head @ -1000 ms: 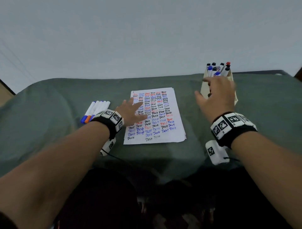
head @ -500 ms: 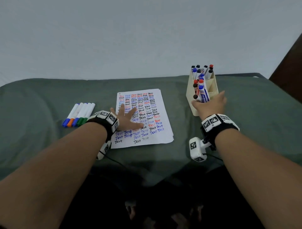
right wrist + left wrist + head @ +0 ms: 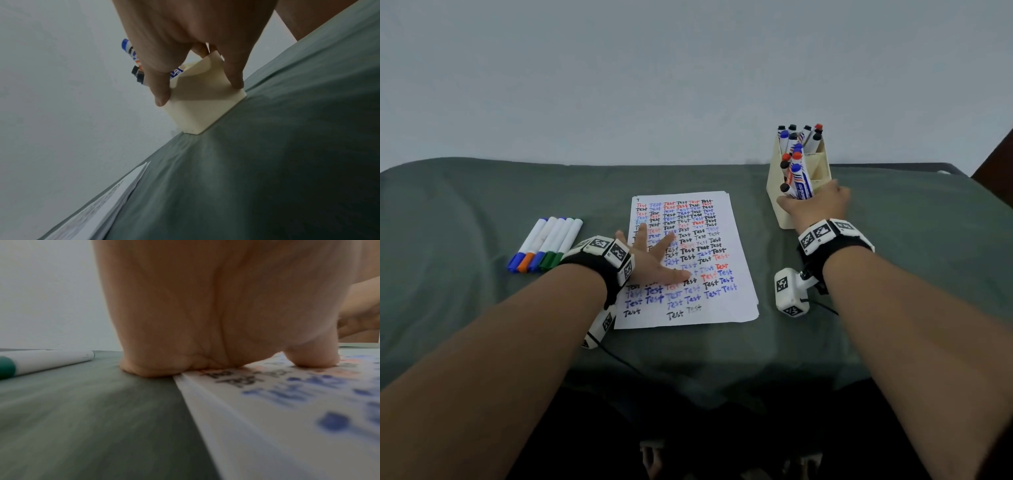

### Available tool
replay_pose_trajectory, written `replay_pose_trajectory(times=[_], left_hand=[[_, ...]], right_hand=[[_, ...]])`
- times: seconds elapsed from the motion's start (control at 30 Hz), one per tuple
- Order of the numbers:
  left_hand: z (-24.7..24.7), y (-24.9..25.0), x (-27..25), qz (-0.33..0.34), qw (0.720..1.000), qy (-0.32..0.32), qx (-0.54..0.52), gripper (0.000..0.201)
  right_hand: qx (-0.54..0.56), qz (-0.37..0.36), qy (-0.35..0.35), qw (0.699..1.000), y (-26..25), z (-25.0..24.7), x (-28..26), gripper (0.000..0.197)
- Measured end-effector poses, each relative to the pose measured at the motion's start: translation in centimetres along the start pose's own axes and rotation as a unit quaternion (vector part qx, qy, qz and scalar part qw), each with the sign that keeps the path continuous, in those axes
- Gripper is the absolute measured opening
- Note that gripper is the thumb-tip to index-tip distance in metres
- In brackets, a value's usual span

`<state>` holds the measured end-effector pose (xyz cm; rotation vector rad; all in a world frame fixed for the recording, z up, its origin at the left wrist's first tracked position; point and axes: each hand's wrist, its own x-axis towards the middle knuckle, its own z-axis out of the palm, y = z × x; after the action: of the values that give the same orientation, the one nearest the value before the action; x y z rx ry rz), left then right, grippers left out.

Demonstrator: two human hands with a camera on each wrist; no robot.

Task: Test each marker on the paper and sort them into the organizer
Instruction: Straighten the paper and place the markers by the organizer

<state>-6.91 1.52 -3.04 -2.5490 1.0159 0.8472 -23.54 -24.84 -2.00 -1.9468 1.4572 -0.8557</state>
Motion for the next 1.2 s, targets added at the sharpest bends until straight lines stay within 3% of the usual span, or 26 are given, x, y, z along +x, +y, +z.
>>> replay_pose_trajectory(times=[0.23, 0.43, 0.8, 1.03, 1.2], left_hand=[[-0.1, -0.1, -0.1, 0.001, 1.000, -0.010, -0.006, 0.110], [0.1, -0.4, 0.4, 0.010, 1.000, -0.012, -0.008, 0.115], [0.0, -0.3, 0.3, 0.013, 1.000, -0.021, 0.002, 0.113], [0.1, -0.4, 0.0, 0.018, 1.000, -0.009, -0.001, 0.111], [0.2, -0.5, 0.3, 0.016, 1.000, 0.002, 0.002, 0.113]], right_hand=[[0.007, 0.007, -0.008, 1.000, -1.9, 2.9, 3.2, 0.087], [0.000, 0.015, -0.025, 1.000, -3.0, 4.7, 5.8, 0.104], [-0.002, 0.013, -0.021, 1.000, -3.9, 6.1, 8.1, 0.102], [-0.007, 0.061, -0.061, 0.996, -4.1, 5.9, 6.2, 0.140], [0.026, 0.083, -0.094, 0.992, -4.0, 4.6, 1.9, 0.112]])
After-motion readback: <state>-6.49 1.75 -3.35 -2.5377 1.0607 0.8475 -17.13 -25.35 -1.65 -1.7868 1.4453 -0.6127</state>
